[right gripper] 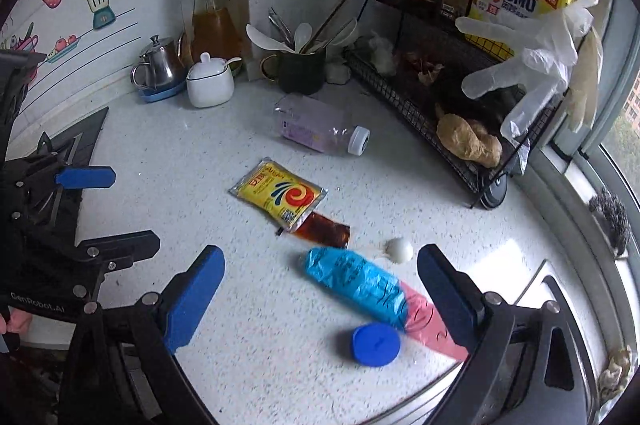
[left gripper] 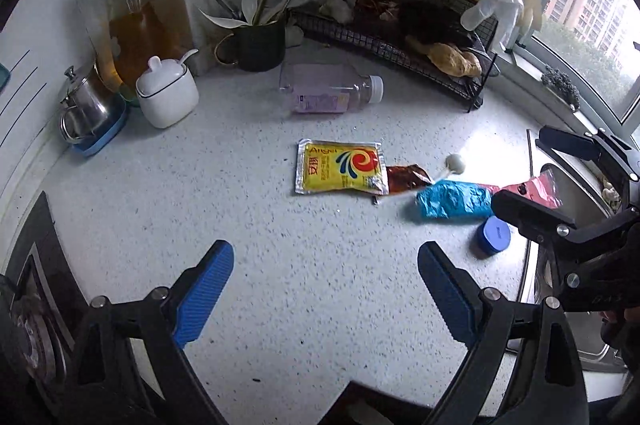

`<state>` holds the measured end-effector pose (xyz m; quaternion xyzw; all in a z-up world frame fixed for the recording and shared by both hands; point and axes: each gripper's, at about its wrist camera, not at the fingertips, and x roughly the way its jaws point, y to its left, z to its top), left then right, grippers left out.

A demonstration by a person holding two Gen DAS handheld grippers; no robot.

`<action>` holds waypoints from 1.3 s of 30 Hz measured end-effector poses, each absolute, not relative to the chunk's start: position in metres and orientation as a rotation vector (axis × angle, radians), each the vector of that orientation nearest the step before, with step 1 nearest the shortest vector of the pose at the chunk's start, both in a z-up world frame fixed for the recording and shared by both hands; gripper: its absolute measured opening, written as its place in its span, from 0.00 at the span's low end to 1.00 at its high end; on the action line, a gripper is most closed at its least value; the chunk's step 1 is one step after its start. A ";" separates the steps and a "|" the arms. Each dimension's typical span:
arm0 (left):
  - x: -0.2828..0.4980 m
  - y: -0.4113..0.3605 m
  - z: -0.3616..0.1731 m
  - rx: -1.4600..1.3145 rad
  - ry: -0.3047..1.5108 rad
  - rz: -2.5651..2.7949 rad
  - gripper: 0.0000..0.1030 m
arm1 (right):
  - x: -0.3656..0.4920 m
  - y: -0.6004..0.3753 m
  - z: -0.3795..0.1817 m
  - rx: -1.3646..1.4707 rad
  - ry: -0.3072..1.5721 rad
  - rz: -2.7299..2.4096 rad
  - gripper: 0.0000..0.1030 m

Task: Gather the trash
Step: 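Raise both open tools back toward the counter, then grasp the clear plastic bottle with the right tool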

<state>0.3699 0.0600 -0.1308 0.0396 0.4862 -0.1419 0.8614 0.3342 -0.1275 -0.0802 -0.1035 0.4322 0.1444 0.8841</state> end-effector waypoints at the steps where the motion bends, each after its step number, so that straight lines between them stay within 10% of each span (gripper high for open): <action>1: 0.380 0.063 -0.130 0.084 1.021 -0.292 0.90 | 0.346 -0.126 -0.079 -0.224 0.900 0.311 0.94; 30: 0.579 0.131 -0.212 0.053 1.186 -0.231 0.90 | 0.572 -0.053 -0.176 -0.441 1.111 0.626 0.94; 39: 0.584 0.132 -0.210 0.115 1.179 -0.263 0.90 | 0.565 -0.050 -0.189 -0.370 1.141 0.653 0.79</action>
